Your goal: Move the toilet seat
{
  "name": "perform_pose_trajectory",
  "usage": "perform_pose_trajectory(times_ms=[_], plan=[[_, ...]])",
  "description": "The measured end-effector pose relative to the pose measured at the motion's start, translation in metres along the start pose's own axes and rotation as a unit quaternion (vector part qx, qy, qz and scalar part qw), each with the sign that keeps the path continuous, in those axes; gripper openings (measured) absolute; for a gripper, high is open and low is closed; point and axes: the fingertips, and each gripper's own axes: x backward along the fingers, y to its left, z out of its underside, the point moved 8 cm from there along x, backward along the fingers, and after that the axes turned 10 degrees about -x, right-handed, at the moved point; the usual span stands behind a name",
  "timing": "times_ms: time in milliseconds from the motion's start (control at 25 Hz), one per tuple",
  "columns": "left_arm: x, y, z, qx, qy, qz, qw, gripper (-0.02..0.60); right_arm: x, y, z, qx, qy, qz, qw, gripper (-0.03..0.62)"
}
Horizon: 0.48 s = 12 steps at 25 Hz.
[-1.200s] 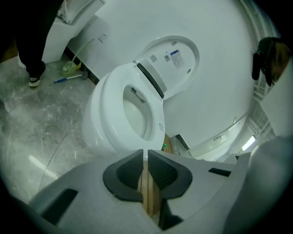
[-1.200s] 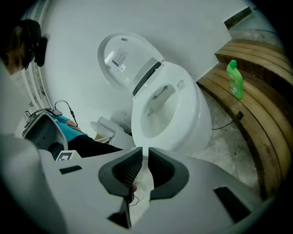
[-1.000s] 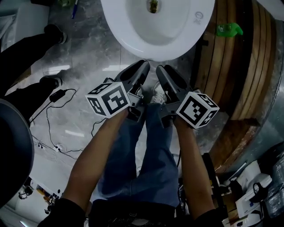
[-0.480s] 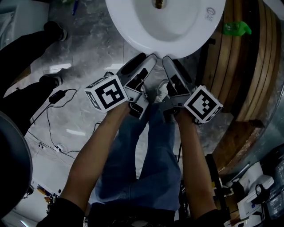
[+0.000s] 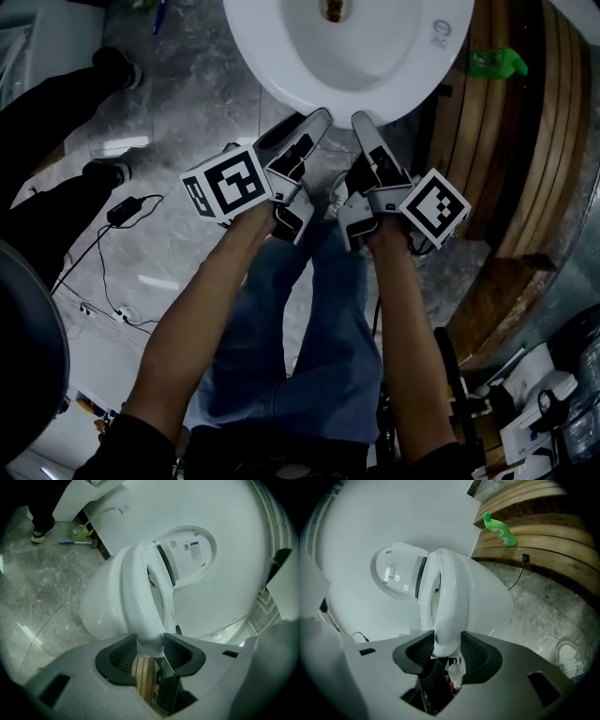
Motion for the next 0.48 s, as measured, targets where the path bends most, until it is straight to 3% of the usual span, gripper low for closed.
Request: perform_pose_trajectory(times_ms=[480], plan=[[0.023,-0.046,-0.016,0.017,0.001,-0.005,0.9998,0.176,0.028,0.047,0.005,-0.041,-0.005,0.001,0.999,0.164]])
